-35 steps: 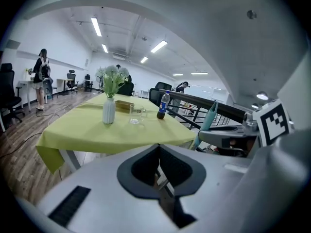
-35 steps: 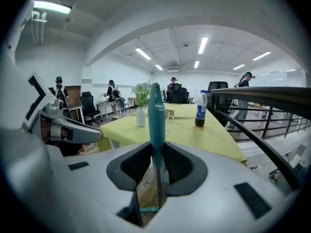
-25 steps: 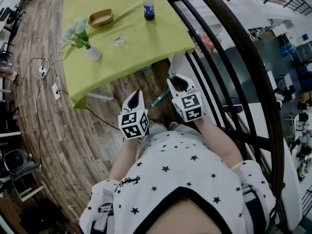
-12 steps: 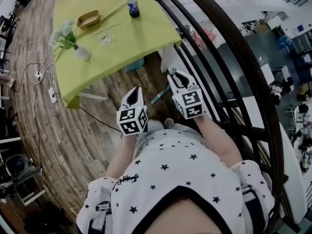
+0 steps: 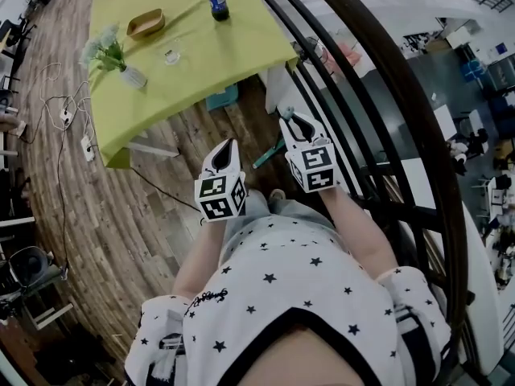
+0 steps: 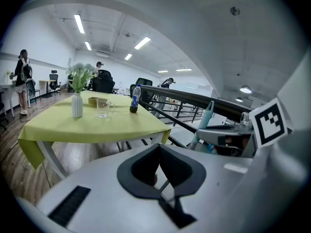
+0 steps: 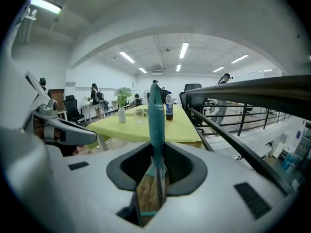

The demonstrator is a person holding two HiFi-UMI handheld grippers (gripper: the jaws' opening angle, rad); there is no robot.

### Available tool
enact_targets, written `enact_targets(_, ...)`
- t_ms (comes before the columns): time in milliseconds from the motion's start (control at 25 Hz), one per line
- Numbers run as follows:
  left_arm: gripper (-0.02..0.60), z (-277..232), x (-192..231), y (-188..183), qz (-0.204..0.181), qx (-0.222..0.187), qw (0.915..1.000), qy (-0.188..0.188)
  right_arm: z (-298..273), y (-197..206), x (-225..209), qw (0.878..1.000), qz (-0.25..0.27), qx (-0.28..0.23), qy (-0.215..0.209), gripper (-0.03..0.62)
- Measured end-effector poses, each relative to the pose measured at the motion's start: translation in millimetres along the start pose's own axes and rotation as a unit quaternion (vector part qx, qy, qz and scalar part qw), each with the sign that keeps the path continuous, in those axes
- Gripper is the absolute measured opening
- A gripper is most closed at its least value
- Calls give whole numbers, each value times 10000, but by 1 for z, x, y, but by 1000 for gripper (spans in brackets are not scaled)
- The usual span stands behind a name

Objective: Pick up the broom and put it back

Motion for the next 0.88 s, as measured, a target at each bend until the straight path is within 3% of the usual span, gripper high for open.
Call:
enact_targets(480,12,-1,-8,16,32,127,9999,-98,-12,31,-13,9987,-441,83,256,78)
enact_targets(880,12,-41,7,23,124,323,9994,4,-54,55,-31,9961,-672,250,522,78)
Point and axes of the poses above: the fingertips, and each gripper's own axes: z backward along the fingers, x to its left, y out of its underside, the point moved 9 cm from there along z, backward along the fingers, and after that the axes turned 7 degrees about -y, right-handed, at the moved point
